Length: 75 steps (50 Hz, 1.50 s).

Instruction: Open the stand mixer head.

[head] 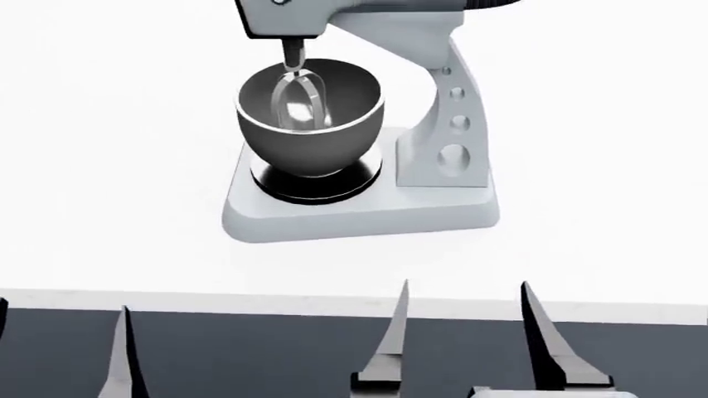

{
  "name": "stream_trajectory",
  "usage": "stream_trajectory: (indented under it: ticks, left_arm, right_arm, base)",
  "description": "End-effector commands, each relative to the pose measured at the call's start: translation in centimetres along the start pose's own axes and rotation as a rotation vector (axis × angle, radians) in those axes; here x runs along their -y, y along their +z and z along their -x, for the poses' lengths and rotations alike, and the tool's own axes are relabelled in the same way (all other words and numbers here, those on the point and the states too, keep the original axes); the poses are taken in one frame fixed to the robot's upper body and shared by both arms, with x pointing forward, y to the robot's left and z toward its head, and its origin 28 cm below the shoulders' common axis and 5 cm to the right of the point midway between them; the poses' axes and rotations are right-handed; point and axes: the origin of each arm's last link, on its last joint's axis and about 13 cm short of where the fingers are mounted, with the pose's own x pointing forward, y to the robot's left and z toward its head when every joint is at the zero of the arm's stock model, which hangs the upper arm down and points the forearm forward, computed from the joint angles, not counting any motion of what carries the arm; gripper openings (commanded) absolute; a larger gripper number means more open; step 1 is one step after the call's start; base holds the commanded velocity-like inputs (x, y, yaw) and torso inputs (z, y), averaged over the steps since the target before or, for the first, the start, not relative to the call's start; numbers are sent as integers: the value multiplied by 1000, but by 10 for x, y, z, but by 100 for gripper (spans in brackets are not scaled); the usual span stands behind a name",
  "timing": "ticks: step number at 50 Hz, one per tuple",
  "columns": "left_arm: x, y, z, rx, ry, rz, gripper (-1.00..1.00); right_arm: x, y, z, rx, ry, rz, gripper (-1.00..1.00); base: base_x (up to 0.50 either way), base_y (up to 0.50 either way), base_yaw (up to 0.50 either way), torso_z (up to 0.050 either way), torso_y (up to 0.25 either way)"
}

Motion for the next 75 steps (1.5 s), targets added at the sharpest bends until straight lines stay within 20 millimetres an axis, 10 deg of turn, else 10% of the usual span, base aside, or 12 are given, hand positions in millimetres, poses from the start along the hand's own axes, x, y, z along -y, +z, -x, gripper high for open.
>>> stream_trajectory:
  ticks: [1, 53, 75]
  left_arm:
    - [1, 0, 0, 4, -9, 1, 100]
    - [1, -3, 1, -25, -12, 2, 100]
    - [1, -3, 1, -37, 1, 43, 100]
  right_arm:
    - [0, 0, 0, 8, 23, -13, 100]
    - [-2, -12, -4, -48, 5, 21, 100]
    - [-2, 75, -18, 121, 12, 5, 100]
  base:
    - [500, 0, 0, 0, 0]
    - [158, 0, 0, 0, 0]
    - [0, 0, 0, 0, 0]
